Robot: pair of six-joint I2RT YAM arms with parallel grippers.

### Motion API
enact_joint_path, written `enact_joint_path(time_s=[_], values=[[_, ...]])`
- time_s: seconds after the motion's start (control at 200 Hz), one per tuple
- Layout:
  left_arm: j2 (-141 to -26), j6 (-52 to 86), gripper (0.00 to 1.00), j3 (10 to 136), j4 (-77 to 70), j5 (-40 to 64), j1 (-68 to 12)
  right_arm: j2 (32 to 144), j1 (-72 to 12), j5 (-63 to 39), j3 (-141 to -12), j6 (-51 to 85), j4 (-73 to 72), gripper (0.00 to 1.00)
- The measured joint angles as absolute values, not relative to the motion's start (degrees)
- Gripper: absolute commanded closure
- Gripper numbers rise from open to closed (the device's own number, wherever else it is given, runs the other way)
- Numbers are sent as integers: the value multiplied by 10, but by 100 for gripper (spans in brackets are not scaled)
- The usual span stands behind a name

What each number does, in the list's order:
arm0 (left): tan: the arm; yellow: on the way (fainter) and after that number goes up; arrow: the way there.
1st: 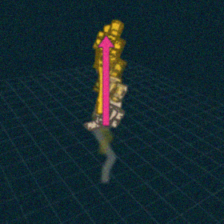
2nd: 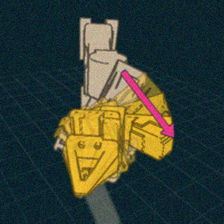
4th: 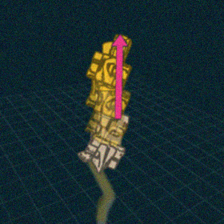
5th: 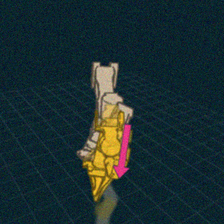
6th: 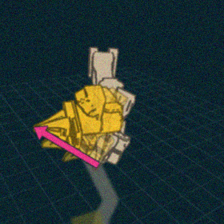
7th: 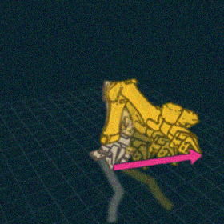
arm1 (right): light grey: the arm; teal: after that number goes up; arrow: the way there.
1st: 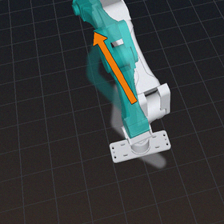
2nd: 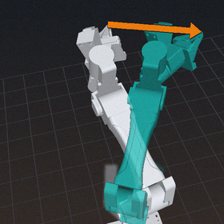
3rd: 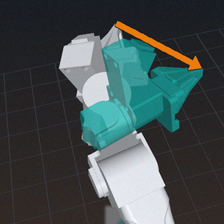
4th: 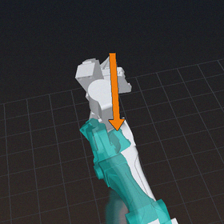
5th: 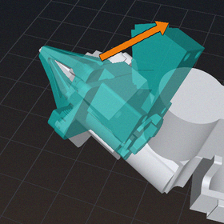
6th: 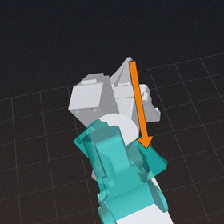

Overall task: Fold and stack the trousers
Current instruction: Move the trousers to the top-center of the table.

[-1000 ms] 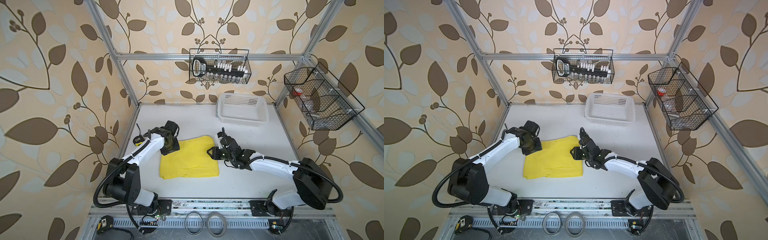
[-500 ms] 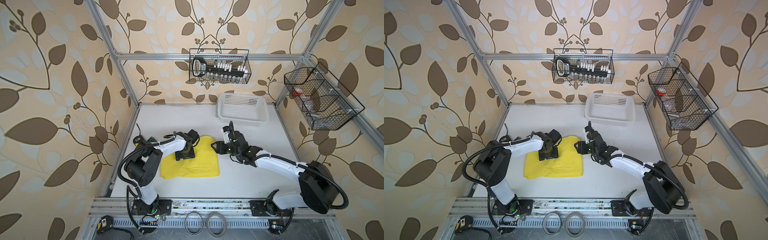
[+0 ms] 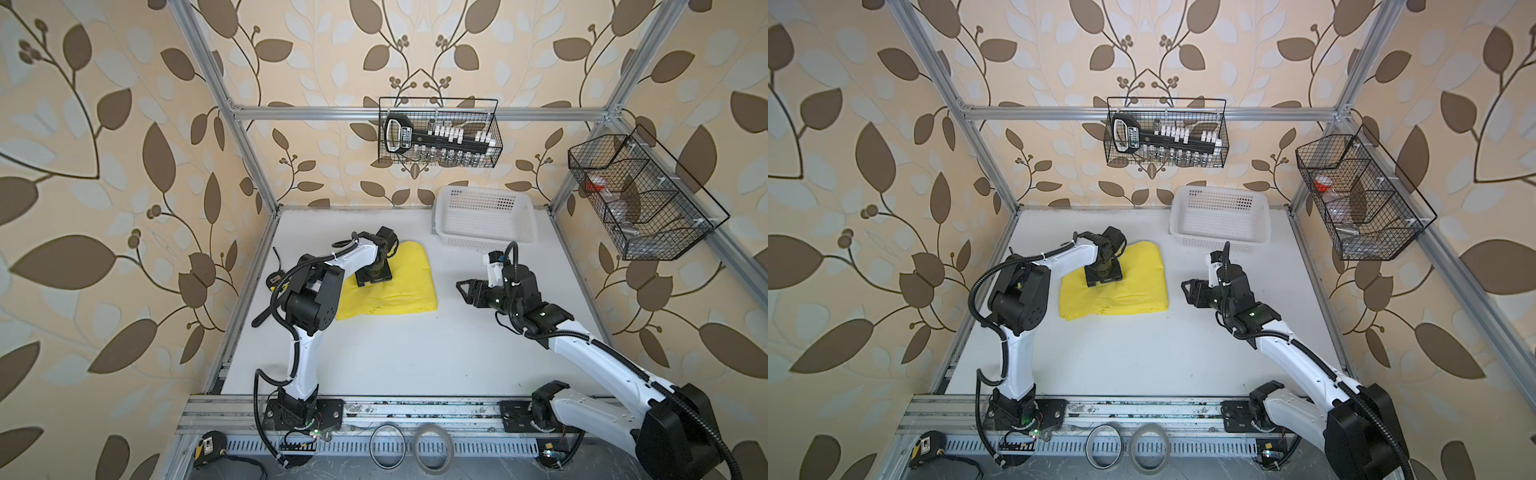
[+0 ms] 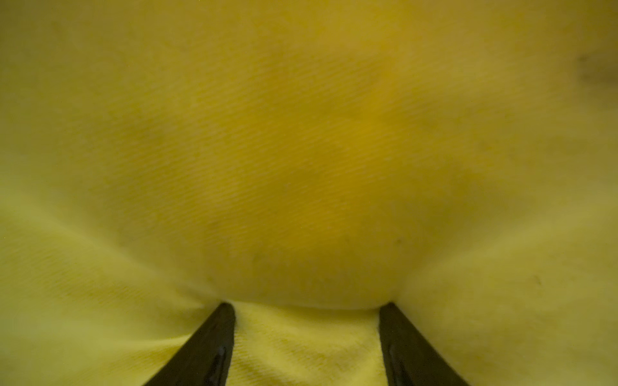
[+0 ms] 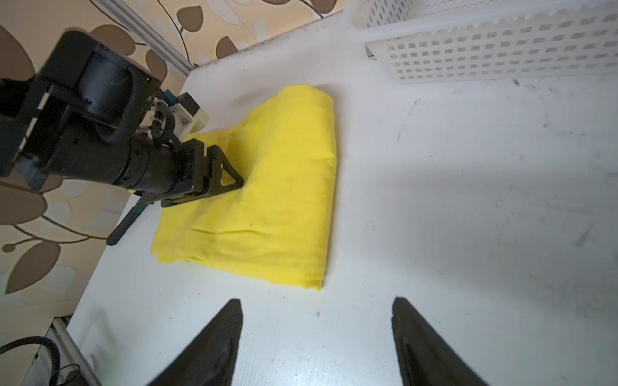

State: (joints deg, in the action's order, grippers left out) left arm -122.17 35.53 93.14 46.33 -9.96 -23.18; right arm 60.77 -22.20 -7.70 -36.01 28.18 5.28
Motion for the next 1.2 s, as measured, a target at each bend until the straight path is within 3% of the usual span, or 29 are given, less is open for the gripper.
enact_joint_path(time_s=[0.365,0.665,0.78,0.97,1.2], values=[[-1402,249,28,1237,519,-130,-172,593,-191,-100,-352,267,74,25],[-1449,185,24,1331,524,-142,-154,595,-172,-117,-352,252,76,22],[-1418,172,24,1294,513,-141,-154,595,-169,-122,-353,243,80,19],[-1270,208,27,1105,505,-121,-160,595,-162,-131,-354,237,84,19],[-1196,258,41,937,443,-94,-175,586,-160,-145,-354,237,88,19]])
